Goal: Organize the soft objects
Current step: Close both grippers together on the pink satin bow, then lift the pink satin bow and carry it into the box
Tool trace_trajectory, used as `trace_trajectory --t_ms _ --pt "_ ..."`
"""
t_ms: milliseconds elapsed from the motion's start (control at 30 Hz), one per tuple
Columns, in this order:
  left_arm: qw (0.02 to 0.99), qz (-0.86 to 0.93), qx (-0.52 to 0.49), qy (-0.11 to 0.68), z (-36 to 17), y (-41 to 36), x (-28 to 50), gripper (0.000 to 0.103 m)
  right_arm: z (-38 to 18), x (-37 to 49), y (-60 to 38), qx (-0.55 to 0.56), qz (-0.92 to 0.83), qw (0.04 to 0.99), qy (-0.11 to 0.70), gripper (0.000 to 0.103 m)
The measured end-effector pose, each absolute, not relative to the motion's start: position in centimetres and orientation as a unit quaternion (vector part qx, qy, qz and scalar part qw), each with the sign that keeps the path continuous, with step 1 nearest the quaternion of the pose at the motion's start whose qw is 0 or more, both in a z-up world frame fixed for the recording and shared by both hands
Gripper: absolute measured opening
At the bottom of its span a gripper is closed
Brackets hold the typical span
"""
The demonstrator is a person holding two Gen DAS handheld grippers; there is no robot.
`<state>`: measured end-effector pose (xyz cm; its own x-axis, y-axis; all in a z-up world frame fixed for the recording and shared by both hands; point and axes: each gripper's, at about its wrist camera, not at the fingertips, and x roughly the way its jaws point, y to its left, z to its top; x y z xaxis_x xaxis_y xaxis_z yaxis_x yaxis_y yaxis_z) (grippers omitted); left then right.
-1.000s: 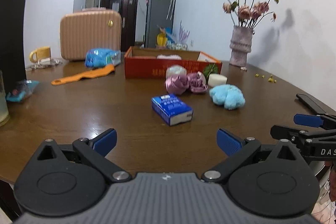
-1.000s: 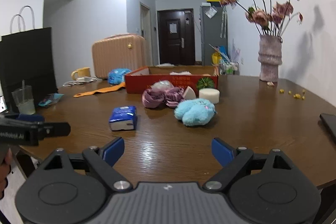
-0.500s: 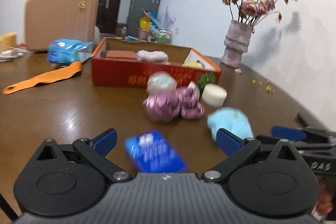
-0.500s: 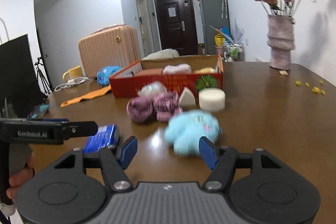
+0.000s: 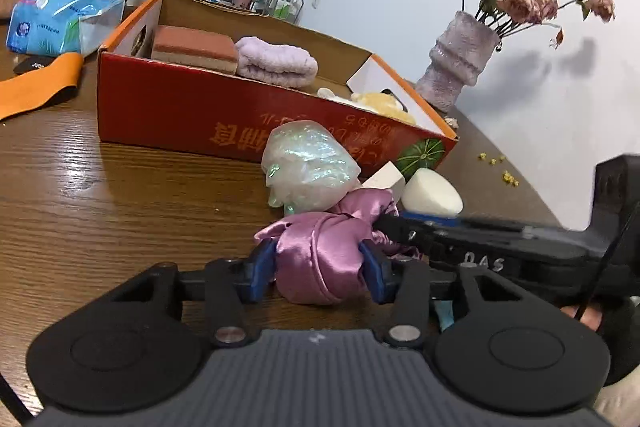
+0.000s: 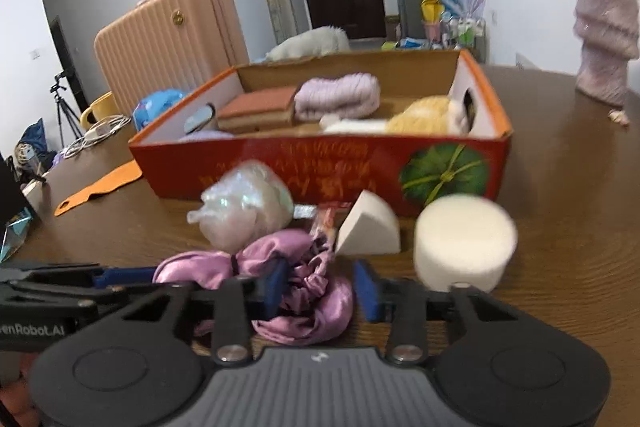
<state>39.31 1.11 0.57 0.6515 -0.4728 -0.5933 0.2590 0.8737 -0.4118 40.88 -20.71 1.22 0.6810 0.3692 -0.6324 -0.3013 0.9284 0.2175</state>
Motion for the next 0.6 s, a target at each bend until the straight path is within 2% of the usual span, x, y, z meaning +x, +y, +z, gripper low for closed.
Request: trace_trajectory --t_ms 67,167,367,600 --pt "0.893 -0.213 -0.159 0.364 0.6 1.4 39.4 0.037 0.9 40.7 -20.6 0.053 0.191 0.914 0.354 0.015" --pt "0.894 -0.216 -0.158 0.360 1.1 1.3 39.1 0.026 0.9 40.1 -20.2 0.040 0.194 0.917 0.347 0.009" --pt "0.909 -0.220 -0.155 0.317 4.7 0.9 34.5 0.025 3.9 36.3 -21.0 0.058 0.200 0.928 0.309 0.009" --pt "0.919 -0.231 -0.160 0.278 7.4 0.1 25.5 0.025 6.7 26.8 -22.6 0.057 0.213 0.941 0.258 0.009"
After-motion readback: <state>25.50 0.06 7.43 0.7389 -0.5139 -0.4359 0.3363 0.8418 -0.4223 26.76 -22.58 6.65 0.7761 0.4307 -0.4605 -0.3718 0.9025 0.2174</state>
